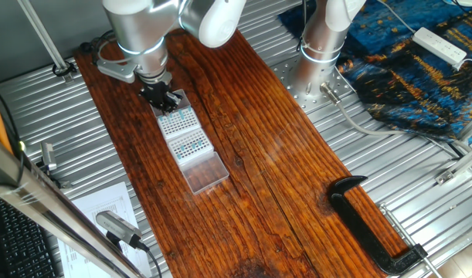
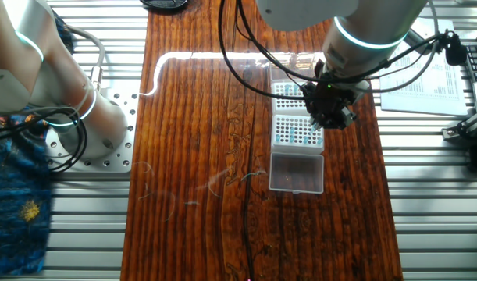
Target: Transfer all medium pipette tips from one holder to another
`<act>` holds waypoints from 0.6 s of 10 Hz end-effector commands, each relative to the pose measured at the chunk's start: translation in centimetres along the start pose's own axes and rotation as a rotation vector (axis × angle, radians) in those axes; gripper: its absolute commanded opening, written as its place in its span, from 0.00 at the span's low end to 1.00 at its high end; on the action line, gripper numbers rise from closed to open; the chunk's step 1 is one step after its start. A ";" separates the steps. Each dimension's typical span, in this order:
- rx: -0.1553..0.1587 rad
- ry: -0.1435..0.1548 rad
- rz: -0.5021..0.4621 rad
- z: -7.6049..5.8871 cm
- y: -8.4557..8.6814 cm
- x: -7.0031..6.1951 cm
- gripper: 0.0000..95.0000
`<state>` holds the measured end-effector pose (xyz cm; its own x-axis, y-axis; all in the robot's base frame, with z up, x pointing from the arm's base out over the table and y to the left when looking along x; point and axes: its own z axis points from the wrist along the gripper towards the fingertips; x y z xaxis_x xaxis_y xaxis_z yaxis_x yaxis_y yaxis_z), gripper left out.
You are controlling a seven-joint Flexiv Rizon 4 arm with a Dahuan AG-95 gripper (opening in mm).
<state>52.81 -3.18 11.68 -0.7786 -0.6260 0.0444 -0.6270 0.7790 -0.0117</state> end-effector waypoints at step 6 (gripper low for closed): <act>-0.005 0.001 0.004 -1.6 -0.3 0.2 0.00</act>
<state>52.97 -3.53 13.32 -0.7826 -0.6210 0.0432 -0.6219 0.7831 -0.0091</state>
